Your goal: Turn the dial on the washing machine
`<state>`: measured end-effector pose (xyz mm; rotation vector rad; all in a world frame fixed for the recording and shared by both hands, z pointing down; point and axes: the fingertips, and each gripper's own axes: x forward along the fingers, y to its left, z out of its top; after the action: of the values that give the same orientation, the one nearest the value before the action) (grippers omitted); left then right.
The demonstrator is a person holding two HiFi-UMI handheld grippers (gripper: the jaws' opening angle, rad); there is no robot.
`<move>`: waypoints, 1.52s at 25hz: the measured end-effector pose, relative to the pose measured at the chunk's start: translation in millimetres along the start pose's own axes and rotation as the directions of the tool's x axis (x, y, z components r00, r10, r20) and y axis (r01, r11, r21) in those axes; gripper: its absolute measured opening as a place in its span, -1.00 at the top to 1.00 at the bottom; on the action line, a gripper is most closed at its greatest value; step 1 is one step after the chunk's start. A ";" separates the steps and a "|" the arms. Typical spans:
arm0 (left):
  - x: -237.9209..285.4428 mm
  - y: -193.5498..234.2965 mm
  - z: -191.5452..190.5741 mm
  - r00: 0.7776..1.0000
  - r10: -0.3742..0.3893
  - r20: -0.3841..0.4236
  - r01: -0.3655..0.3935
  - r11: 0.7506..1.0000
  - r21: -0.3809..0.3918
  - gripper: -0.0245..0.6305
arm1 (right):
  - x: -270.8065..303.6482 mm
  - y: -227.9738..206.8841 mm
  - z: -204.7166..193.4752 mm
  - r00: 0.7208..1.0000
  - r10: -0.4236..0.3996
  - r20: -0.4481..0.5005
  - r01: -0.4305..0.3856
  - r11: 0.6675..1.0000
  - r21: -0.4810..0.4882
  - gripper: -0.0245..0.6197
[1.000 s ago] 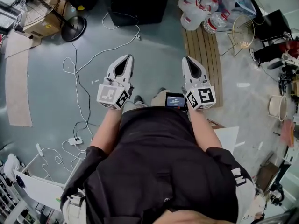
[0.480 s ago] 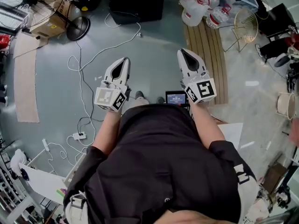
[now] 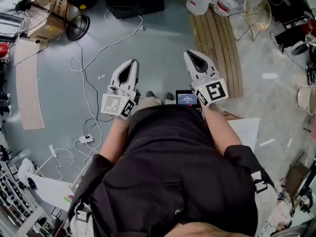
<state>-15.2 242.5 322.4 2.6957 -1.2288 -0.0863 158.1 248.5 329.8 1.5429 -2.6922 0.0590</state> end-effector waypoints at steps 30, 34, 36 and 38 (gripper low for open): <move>3.7 12.6 -5.5 0.997 0.071 -0.012 -0.071 0.997 0.006 0.94 | 9.8 -14.2 -7.1 1.000 0.004 -0.007 -0.003 1.000 0.024 0.91; 4.2 12.2 -7.4 0.997 0.074 -0.014 -0.074 0.997 0.005 0.94 | 7.2 -16.6 -9.1 1.000 -0.005 -0.011 0.006 0.999 0.032 0.91; 4.1 11.3 -7.2 0.997 0.074 -0.016 -0.074 0.997 0.004 0.94 | 5.3 -17.4 -10.0 1.000 -0.010 -0.012 0.010 0.999 0.039 0.91; 3.5 11.8 -7.2 0.997 0.076 -0.014 -0.076 0.997 0.002 0.94 | 4.4 -17.9 -10.9 1.000 -0.015 -0.011 0.015 0.999 0.049 0.91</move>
<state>-20.8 233.3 331.8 2.6429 -1.3260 -0.0562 171.5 236.2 341.2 1.5710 -2.6902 0.1329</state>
